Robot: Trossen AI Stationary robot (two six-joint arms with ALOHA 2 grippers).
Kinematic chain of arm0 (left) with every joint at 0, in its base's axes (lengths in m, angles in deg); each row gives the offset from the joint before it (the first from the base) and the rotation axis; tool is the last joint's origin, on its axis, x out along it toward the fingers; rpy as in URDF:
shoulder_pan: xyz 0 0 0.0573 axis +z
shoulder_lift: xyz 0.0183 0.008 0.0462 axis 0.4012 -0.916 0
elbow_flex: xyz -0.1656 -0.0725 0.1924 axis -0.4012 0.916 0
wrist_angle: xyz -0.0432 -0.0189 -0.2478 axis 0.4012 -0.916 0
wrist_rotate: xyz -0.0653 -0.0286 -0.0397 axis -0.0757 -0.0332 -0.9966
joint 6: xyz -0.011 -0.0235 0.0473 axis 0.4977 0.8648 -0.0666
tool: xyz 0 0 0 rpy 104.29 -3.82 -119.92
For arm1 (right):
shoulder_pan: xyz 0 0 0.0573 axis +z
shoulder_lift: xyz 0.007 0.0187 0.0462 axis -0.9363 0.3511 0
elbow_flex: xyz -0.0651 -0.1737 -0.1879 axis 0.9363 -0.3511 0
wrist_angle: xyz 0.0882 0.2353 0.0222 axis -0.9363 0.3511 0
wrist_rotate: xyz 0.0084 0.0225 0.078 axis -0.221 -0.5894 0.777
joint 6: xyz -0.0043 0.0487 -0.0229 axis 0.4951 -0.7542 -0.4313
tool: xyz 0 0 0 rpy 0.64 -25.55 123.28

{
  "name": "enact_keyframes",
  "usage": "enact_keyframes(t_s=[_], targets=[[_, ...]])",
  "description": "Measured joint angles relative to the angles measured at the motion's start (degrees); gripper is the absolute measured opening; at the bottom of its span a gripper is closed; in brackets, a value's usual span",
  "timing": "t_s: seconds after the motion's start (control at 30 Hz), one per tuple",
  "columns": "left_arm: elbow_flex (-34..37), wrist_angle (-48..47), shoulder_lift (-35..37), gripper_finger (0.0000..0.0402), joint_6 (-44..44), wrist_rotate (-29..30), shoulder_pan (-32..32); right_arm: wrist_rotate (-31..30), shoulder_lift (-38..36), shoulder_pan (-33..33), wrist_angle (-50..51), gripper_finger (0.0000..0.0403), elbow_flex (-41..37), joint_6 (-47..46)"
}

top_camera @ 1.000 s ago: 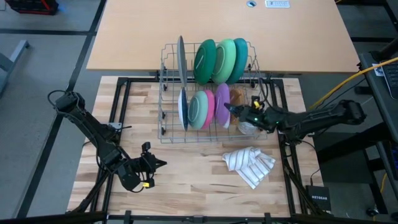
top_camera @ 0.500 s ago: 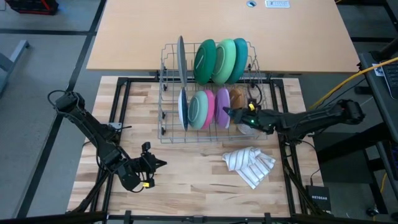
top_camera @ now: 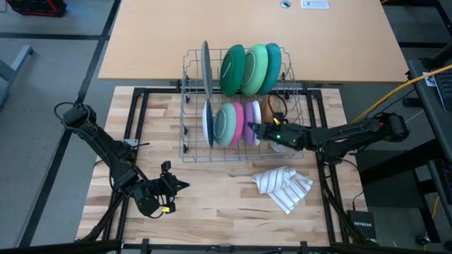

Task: Sort dishes
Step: Put the violet plate in the dish rack

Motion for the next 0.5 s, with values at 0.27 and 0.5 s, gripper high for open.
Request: enact_keyframes(t_s=[0.27, 0.5], targets=[[0.00, -0.02, 0.00, 0.0004, 0.00, -0.01, -0.02, 5.55, -0.15, 0.04, 0.12, 0.0037, -0.05, 0.07], [0.00, -0.06, 0.00, 0.0004, -0.01, 0.00, 0.00, 9.31, -0.09, 0.09, 0.40, 0.0099, -0.19, -0.02]])
